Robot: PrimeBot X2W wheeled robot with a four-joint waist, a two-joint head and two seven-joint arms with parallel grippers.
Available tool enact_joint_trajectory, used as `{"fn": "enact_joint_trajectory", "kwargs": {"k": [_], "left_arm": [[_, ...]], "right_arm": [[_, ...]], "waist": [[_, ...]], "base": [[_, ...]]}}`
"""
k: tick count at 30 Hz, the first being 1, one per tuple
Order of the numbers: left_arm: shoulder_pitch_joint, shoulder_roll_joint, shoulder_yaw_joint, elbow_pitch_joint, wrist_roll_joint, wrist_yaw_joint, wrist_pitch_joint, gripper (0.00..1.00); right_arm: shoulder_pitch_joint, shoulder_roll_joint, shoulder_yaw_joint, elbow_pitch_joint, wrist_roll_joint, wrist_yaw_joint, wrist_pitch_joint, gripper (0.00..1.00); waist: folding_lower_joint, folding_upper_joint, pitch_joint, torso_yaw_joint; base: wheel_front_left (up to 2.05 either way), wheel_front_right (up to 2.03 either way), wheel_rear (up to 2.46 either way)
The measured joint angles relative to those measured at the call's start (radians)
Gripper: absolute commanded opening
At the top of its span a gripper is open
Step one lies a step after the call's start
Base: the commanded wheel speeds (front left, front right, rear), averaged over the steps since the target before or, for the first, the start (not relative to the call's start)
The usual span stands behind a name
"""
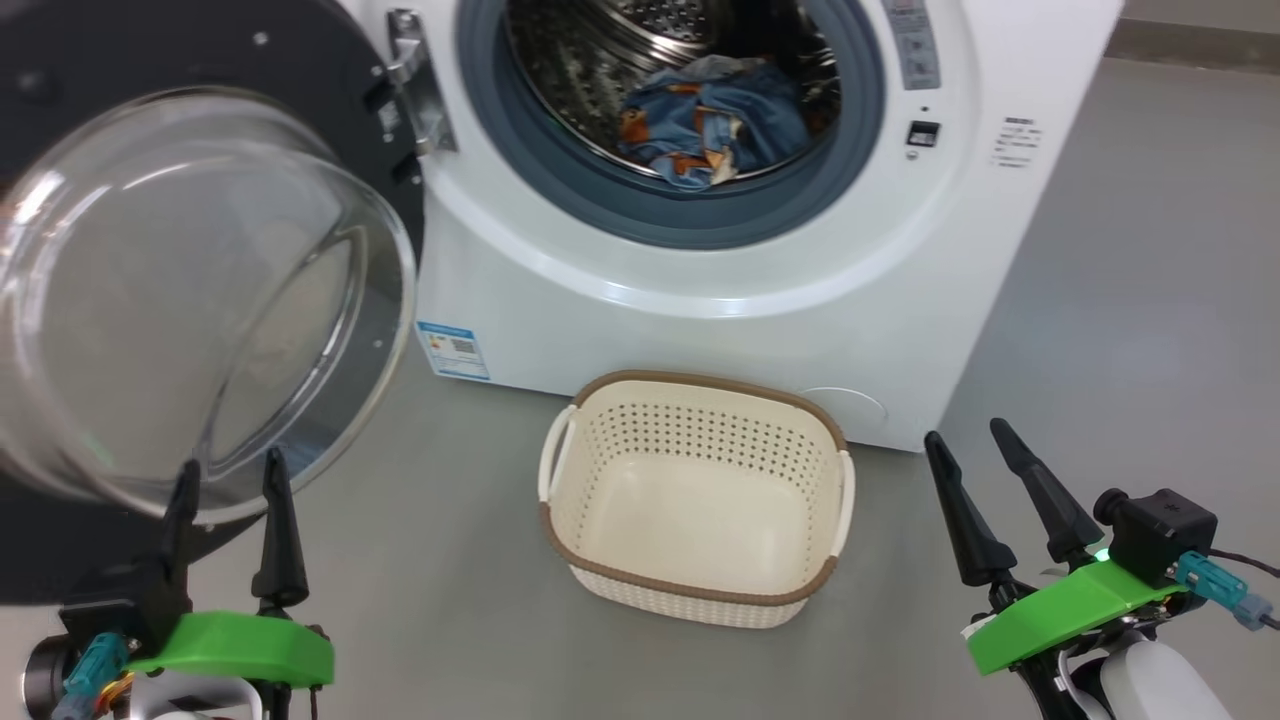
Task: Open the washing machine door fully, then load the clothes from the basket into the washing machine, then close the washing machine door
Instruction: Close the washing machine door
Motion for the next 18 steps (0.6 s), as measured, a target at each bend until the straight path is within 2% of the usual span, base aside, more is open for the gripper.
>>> {"fn": "enact_joint_trajectory", "kwargs": {"k": [18], "left_arm": [[0.015, -0.003, -0.008, 0.015, 0.001, 0.000, 0.000, 1.00]], "right_arm": [[0.000, -0.003, 0.026, 0.014, 0.018, 0.000, 0.000, 1.00]], "waist": [[0.0000, 0.0000, -0.013, 0.134]], "base": [[0.00, 0.00, 0.00]]}}
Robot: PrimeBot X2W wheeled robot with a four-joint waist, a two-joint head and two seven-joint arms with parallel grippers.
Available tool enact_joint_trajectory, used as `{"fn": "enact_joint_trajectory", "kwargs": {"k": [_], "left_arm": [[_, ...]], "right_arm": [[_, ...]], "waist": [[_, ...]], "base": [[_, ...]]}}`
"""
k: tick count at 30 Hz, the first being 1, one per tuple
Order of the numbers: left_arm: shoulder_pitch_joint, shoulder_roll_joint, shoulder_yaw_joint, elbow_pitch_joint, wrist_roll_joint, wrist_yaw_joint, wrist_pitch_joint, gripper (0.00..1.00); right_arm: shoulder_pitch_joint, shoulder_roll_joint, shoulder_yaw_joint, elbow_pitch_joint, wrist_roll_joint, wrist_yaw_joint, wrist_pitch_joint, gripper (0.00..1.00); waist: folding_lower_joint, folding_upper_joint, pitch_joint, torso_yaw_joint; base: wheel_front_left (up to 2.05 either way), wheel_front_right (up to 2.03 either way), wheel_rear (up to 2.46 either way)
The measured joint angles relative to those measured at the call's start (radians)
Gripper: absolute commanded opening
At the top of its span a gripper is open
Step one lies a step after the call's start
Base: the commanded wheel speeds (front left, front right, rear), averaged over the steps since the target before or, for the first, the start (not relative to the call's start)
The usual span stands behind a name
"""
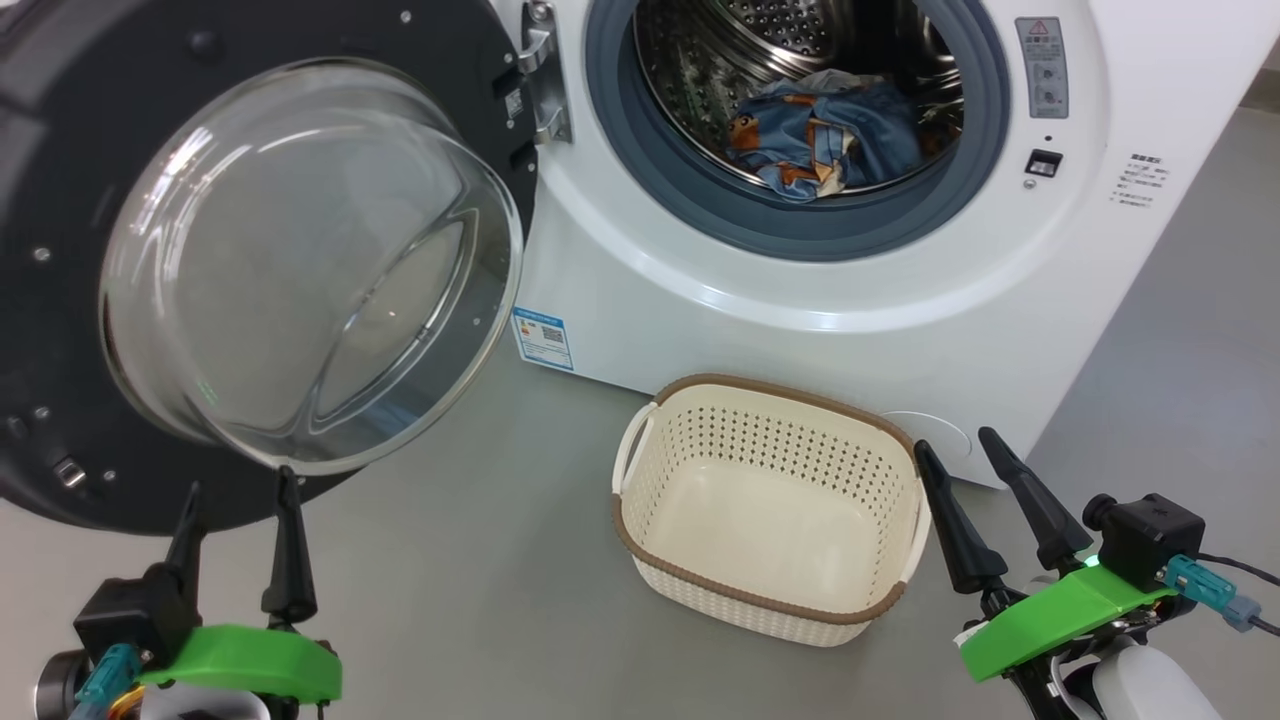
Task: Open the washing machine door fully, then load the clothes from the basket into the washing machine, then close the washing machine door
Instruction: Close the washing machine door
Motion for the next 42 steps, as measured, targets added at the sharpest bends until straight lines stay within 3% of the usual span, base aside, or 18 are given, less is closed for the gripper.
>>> {"fn": "enact_joint_trajectory", "kwargs": {"k": [32, 33, 34, 36, 42], "left_arm": [[0.006, 0.000, 0.008, -0.014, -0.001, 0.002, 0.000, 1.00], [0.006, 0.000, 0.012, -0.014, -0.001, 0.001, 0.000, 0.94], [0.006, 0.000, 0.016, -0.015, -0.001, 0.001, 0.000, 0.51], [0.006, 0.001, 0.025, -0.021, 0.001, 0.000, 0.000, 0.00], [0.000, 0.018, 0.036, -0.066, 0.003, -0.010, 0.000, 0.00]], "right_arm": [[0.016, -0.004, 0.014, 0.003, 0.012, 0.000, 0.000, 1.00], [0.016, -0.004, 0.013, 0.003, 0.012, 0.000, 0.000, 1.00], [0.016, -0.004, 0.012, 0.003, 0.013, 0.000, 0.000, 1.00], [0.016, -0.004, 0.010, 0.003, 0.013, 0.000, 0.000, 1.00], [0.017, -0.003, 0.002, 0.003, 0.014, 0.000, 0.000, 1.00]], "waist": [[0.0000, 0.0000, -0.011, -0.002], [0.0000, 0.0000, -0.012, -0.002], [0.0000, 0.0000, -0.013, -0.001], [0.0000, 0.0000, -0.016, -0.001], [-0.0001, 0.0000, -0.026, 0.002]], "base": [[0.00, 0.00, 0.00], [0.00, 0.00, 0.00], [0.00, 0.00, 0.00], [0.00, 0.00, 0.00], [0.00, 0.00, 0.00]]}}
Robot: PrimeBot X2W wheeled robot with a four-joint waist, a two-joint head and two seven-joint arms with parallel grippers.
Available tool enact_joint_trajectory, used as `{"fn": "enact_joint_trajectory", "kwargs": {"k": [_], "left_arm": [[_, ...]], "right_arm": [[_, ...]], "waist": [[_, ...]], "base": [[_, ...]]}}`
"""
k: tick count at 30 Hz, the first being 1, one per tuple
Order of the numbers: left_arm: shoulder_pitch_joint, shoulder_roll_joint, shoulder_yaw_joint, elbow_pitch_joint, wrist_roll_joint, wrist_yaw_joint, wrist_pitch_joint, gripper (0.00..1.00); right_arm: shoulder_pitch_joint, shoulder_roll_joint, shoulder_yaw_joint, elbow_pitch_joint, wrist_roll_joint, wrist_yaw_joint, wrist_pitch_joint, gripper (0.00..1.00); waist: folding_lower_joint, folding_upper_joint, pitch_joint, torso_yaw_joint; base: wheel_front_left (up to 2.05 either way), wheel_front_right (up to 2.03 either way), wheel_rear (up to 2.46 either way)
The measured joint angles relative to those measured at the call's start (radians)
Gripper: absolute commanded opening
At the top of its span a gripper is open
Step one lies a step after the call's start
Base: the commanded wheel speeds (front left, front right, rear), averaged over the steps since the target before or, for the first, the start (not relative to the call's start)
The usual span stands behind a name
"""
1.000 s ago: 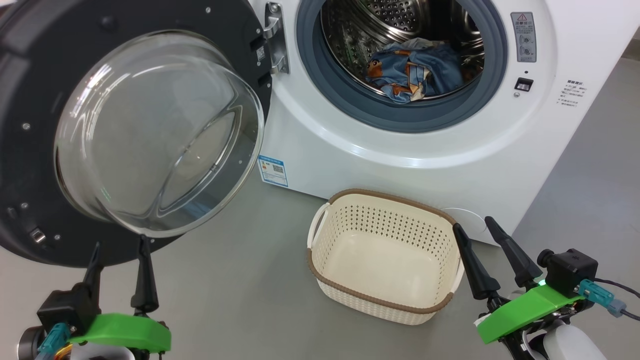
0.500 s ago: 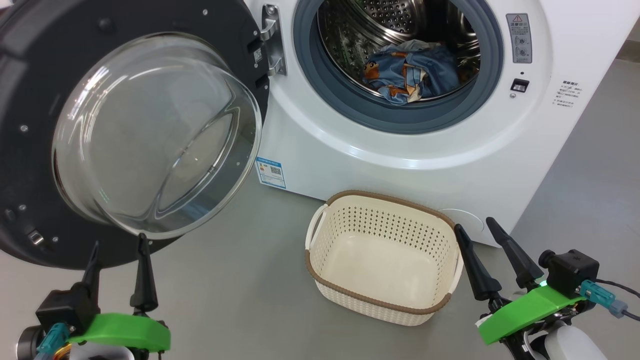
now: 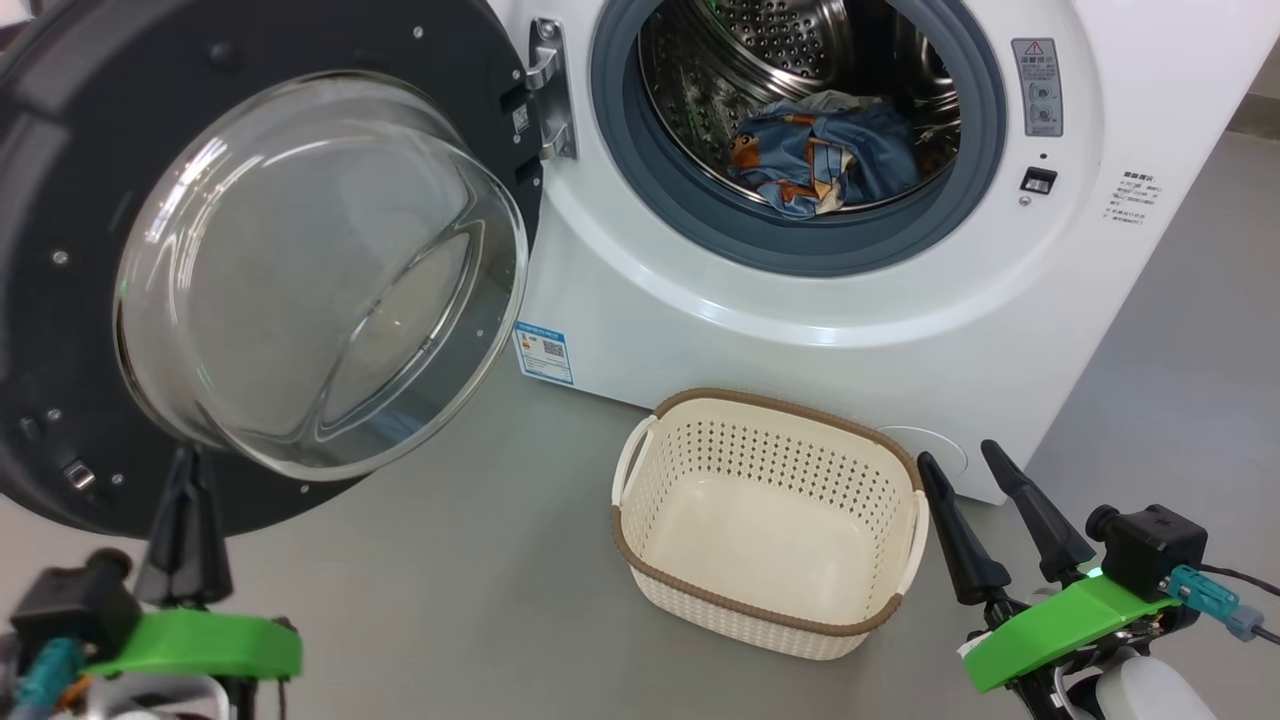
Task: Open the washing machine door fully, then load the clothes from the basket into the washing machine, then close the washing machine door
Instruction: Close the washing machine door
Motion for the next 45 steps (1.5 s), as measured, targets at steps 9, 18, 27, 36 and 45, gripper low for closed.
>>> {"fn": "enact_joint_trajectory", "kwargs": {"k": [9, 18, 27, 36, 45], "left_arm": [[-0.166, 0.093, 0.070, -0.120, -0.216, -0.021, 0.024, 0.00], [-0.421, 0.264, 0.237, -0.071, -0.791, -0.025, 0.130, 0.00], [-0.498, 0.412, 0.361, 0.284, -1.064, -0.025, 0.234, 0.00], [-0.569, 0.467, 0.389, 0.655, -1.151, -0.025, 0.306, 0.00], [-0.605, 0.504, 0.371, 0.786, -1.173, -0.025, 0.390, 0.00]], "right_arm": [[0.001, -0.002, -0.001, 0.000, 0.000, 0.000, 0.000, 1.00], [0.000, -0.025, 0.040, 0.006, 0.000, 0.000, 0.000, 1.00], [-0.007, -0.058, 0.055, 0.013, 0.001, 0.000, 0.000, 1.00], [-0.030, -0.080, 0.068, 0.013, 0.001, 0.000, 0.000, 1.00], [-0.051, -0.088, 0.074, 0.014, 0.001, 0.000, 0.000, 1.00]], "waist": [[0.0001, 0.0000, -0.002, 0.003], [0.0000, 0.0000, 0.016, -0.022], [0.0000, 0.0000, 0.047, -0.068], [0.0001, 0.0000, 0.076, -0.113], [0.0001, 0.0000, 0.097, -0.143]], "base": [[0.00, 0.00, 0.00], [0.00, 0.00, 0.00], [0.00, 0.00, 0.00], [0.00, 0.00, 0.00], [0.00, 0.00, 0.00]]}}
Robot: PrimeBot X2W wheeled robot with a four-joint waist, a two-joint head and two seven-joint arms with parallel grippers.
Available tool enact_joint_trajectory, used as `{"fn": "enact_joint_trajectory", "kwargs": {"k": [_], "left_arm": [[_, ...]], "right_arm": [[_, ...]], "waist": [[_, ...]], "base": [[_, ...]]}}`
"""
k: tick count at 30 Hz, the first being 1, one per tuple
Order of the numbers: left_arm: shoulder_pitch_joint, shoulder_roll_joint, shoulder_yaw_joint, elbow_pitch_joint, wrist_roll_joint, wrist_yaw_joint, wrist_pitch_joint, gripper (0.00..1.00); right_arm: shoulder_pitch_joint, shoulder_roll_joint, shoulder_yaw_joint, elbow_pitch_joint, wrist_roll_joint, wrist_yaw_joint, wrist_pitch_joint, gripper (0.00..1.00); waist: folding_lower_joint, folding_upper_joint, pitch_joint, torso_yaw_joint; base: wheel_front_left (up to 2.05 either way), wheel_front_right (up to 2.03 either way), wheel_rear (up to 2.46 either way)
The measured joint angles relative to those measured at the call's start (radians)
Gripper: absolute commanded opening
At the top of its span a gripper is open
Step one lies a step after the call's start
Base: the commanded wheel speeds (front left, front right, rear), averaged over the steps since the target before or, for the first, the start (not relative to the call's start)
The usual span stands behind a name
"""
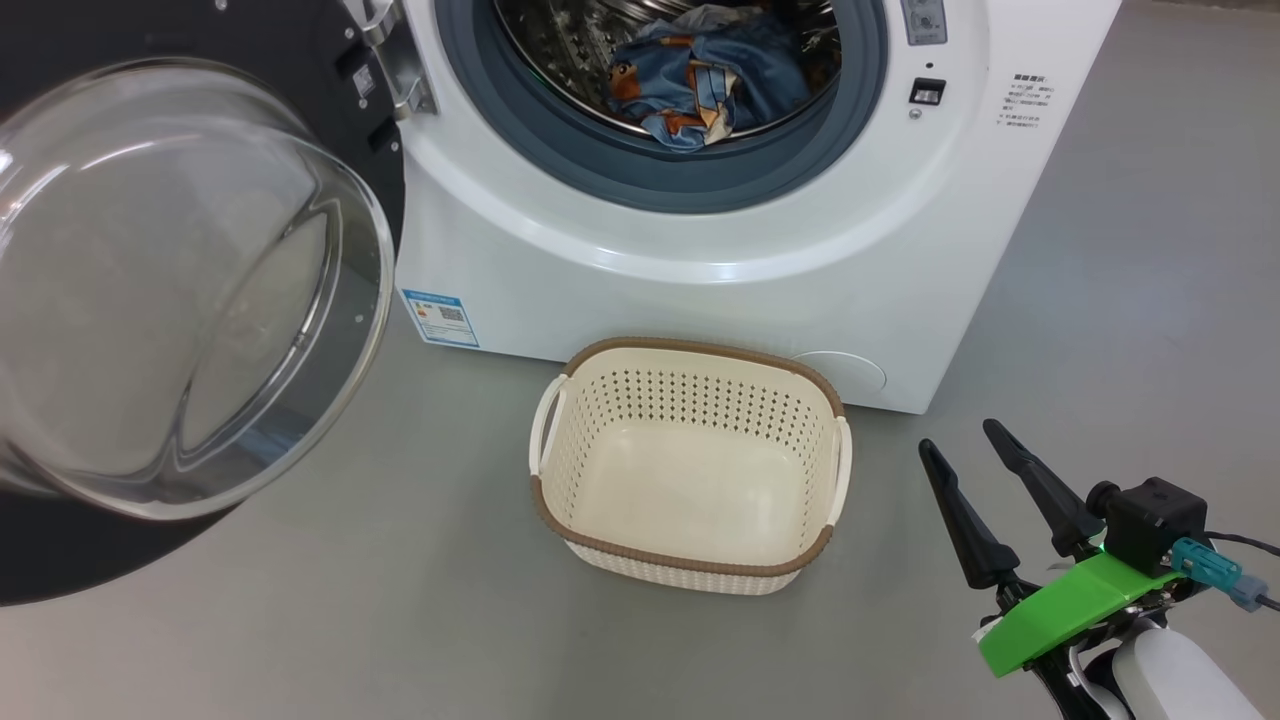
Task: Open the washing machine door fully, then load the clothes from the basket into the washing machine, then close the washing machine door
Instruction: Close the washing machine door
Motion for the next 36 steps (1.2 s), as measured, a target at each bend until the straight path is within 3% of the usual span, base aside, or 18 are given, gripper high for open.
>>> {"fn": "enact_joint_trajectory", "kwargs": {"k": [11, 21, 36], "left_arm": [[-0.033, 0.020, -0.079, 0.036, -0.013, 0.000, 0.172, 0.00], [-0.016, 0.054, -0.170, -0.023, -0.034, 0.000, 0.451, 0.00], [0.082, -0.015, -0.272, -0.260, -0.119, 0.002, 0.795, 0.00]], "right_arm": [[0.000, 0.000, -0.005, 0.003, 0.000, 0.000, 0.000, 1.00], [0.000, 0.005, -0.007, 0.016, 0.000, 0.000, 0.000, 1.00], [0.030, 0.045, -0.016, 0.031, 0.004, 0.000, 0.000, 1.00]], "waist": [[0.0000, 0.0000, 0.017, 0.000], [0.0000, 0.0000, -0.002, 0.011], [0.0000, 0.0000, -0.065, 0.048]], "base": [[0.00, 0.00, 0.00], [0.00, 0.00, 0.00], [0.00, 0.00, 0.00]]}}
